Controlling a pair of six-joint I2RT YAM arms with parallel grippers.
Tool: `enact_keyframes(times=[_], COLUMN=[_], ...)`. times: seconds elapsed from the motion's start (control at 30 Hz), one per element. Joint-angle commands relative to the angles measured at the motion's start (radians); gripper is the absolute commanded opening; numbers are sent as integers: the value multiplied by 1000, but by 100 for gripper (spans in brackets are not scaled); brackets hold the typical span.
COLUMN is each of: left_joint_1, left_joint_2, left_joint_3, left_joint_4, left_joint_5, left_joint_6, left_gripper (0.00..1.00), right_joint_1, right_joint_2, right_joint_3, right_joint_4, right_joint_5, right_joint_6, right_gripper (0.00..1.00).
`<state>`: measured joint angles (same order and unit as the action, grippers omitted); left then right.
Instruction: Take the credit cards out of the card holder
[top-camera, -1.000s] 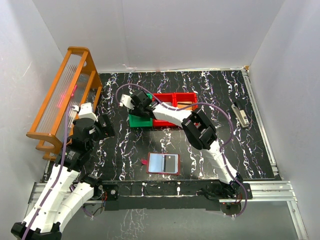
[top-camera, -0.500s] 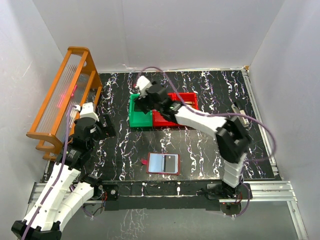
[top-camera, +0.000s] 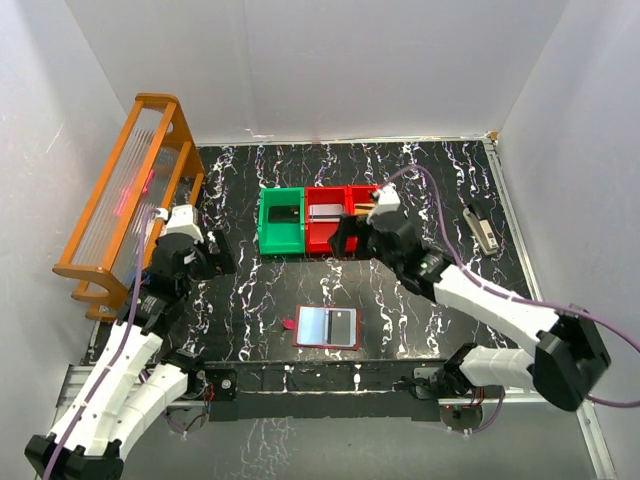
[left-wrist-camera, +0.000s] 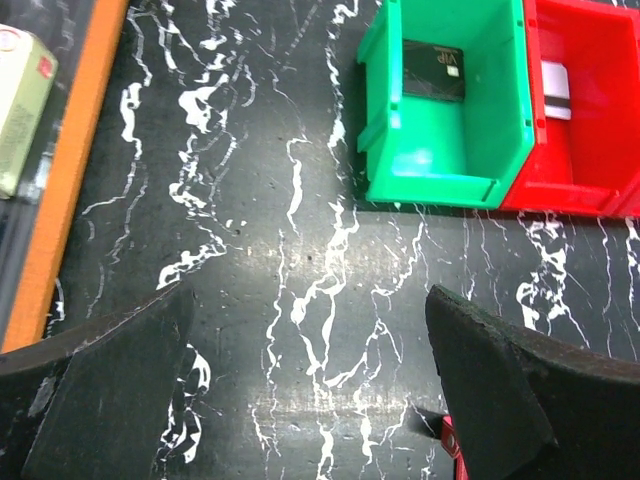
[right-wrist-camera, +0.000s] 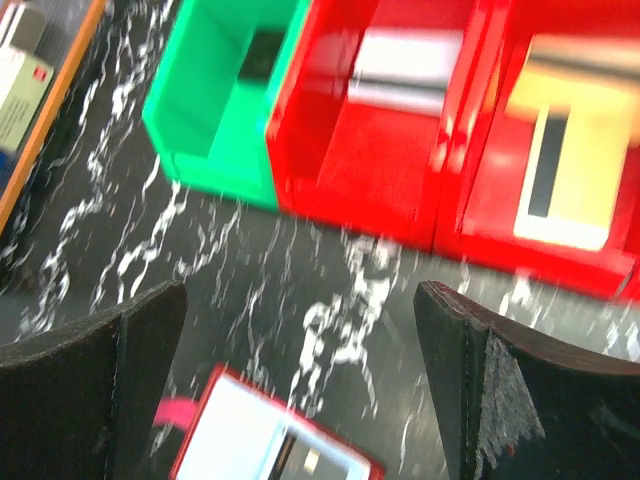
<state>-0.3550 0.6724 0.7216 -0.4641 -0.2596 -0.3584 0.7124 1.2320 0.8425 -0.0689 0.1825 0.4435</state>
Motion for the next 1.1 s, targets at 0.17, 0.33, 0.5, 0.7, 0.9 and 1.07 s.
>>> enact_keyframes(times=[0.17, 0.33, 0.5, 0.7, 0.9, 1.07], left_joint_1=[4, 2, -49, -291, -410, -448], left_joint_2=[157, 181, 216, 378, 488, 545], left_joint_3=[8, -21, -17, 40, 43, 42], left_joint_4=[43, 149, 213, 187, 244, 292], left_joint_5=[364, 597, 684, 574, 510, 541], left_joint_6=[-14, -235, -322, -327, -408, -441], left_gripper=[99, 98, 98, 97, 90, 85], right_joint_1=[5, 5, 4, 5, 5, 5], right_joint_2=[-346, -431, -462, -449, -421, -370], right_joint_3=[-420, -598, -630, -625, -609, -602], right_joint_4=[162, 251, 199, 215, 189, 198], right_joint_5=[-280, -316, -275, -287, -359, -416], right_joint_6=[549, 700, 736, 735, 716, 713], right_gripper=[98, 98, 96, 94, 88, 73])
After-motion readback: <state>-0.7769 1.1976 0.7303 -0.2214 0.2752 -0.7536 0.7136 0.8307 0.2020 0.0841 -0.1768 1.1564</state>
